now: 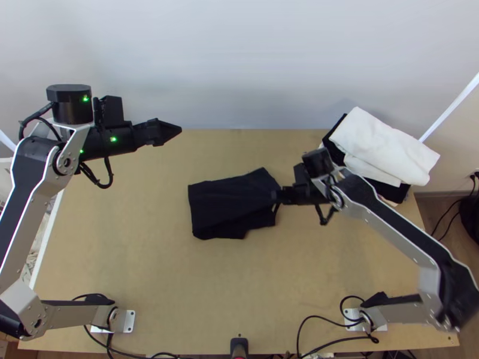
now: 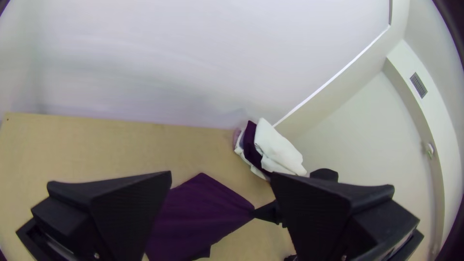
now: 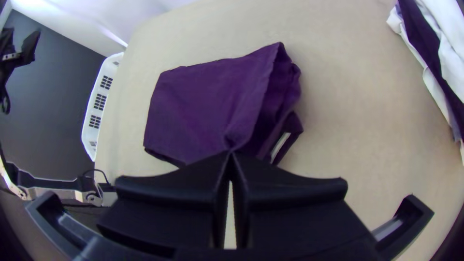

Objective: Fold the t-shirt

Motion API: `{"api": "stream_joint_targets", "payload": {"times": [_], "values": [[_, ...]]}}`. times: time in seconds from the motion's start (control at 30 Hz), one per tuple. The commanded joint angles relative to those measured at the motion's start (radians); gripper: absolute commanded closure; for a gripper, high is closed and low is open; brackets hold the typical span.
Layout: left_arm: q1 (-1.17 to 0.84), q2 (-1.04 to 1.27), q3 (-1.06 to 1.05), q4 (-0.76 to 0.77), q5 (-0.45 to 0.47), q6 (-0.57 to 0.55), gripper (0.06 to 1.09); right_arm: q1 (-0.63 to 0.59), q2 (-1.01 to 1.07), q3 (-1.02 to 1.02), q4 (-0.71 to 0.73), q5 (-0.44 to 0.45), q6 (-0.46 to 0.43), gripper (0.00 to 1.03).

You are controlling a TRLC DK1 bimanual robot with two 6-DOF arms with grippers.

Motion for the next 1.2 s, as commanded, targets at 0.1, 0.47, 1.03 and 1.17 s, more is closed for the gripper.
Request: {"api": "stream_joint_targets", "payload": {"times": [0.1, 0.47, 1.03, 1.17], "values": [[0.002, -0.022, -0.017, 0.003, 0.007, 0.012, 0.09, 0.049, -0.091, -0.165, -0.023, 0.001, 0.015, 1.00], [0.002, -0.022, -0.034, 0.003, 0.007, 0.021, 0.09, 0.194, -0.131, -0.252, -0.021, 0.004, 0.018, 1.00], [0.019, -0.045, -0.065, 0.009, 0.007, 0.028, 0.09, 0.225, -0.060, -0.337, 0.017, 0.052, -0.030, 0.03], [0.025, -0.045, -0.069, 0.009, 0.007, 0.032, 0.09, 0.184, -0.174, -0.332, -0.011, 0.050, -0.022, 0.03]]}}
